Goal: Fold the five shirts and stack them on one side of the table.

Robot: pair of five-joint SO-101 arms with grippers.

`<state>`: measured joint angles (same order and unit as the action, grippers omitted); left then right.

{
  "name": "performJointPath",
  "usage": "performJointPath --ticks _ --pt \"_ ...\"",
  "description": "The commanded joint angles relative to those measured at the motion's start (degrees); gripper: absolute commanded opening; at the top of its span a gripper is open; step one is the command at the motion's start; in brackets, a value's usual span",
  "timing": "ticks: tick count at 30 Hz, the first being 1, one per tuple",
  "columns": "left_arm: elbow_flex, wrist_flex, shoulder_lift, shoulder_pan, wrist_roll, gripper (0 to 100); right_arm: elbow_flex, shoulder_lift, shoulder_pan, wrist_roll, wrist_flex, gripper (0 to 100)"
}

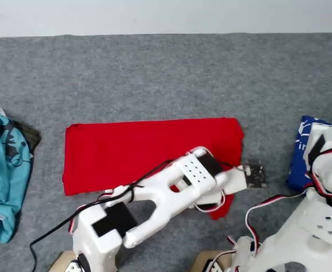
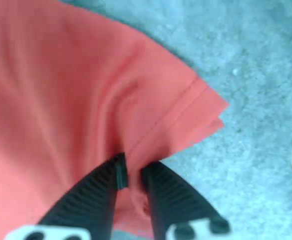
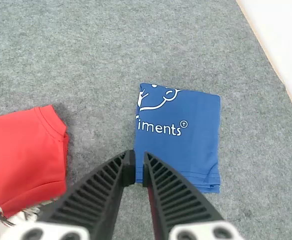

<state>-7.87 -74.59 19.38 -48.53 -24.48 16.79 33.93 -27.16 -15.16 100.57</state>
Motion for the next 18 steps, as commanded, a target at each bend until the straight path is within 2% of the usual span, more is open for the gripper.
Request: performJointPath --ticks 1,10,16,18 --pt "1.98 0.53 -4.4 3.96 0.26 1 1.93 0.75 -0.57 0.18 1.45 4.3" --pt "7.34 6.24 -3.34 13.71 0.26 1 -1.85 0.84 -0.48 0.18 1.36 4.1" --pt "13.85 6.33 5.19 18.37 0.35 1 -2.9 1.01 -0.48 0.18 1.36 4.1" --pt "16.13 6.24 7.56 20.04 0.53 5 -2.9 0.92 -0.48 0.18 1.36 4.3"
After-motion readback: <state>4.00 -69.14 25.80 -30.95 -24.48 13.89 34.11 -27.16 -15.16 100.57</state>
